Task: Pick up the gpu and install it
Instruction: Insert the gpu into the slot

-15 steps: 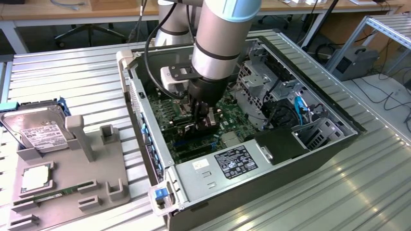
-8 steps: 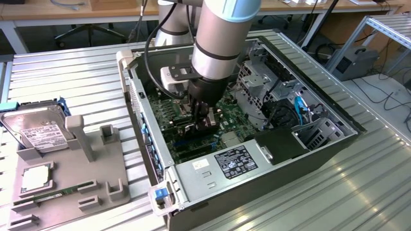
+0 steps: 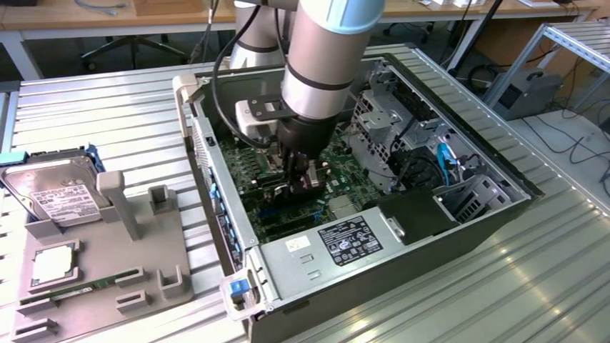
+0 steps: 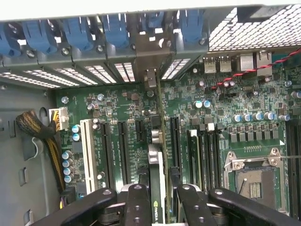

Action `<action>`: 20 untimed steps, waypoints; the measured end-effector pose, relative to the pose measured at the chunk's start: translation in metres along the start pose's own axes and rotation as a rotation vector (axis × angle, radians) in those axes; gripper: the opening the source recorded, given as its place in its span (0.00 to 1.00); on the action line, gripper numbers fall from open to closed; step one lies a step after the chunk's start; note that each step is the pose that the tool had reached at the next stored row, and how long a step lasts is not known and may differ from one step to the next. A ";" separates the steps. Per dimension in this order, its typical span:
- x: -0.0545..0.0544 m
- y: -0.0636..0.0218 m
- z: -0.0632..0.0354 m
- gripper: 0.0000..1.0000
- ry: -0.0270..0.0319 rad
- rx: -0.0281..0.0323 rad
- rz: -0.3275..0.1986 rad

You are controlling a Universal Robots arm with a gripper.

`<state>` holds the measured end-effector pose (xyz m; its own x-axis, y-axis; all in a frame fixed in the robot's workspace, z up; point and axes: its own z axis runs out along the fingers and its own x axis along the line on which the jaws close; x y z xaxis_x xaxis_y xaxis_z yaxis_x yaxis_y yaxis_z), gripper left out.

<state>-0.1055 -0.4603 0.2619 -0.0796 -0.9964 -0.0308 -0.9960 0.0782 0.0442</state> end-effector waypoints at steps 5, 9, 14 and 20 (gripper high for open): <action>0.000 0.0013 0.0012 0.27 0.0000 -0.0002 0.000; 0.000 0.0012 0.0013 0.27 -0.0001 0.0000 0.000; 0.000 0.0021 0.0016 0.27 0.0000 0.0001 0.000; 0.000 0.0021 0.0023 0.27 0.0001 0.0002 -0.001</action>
<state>-0.1077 -0.4603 0.2598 -0.0790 -0.9964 -0.0307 -0.9960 0.0776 0.0440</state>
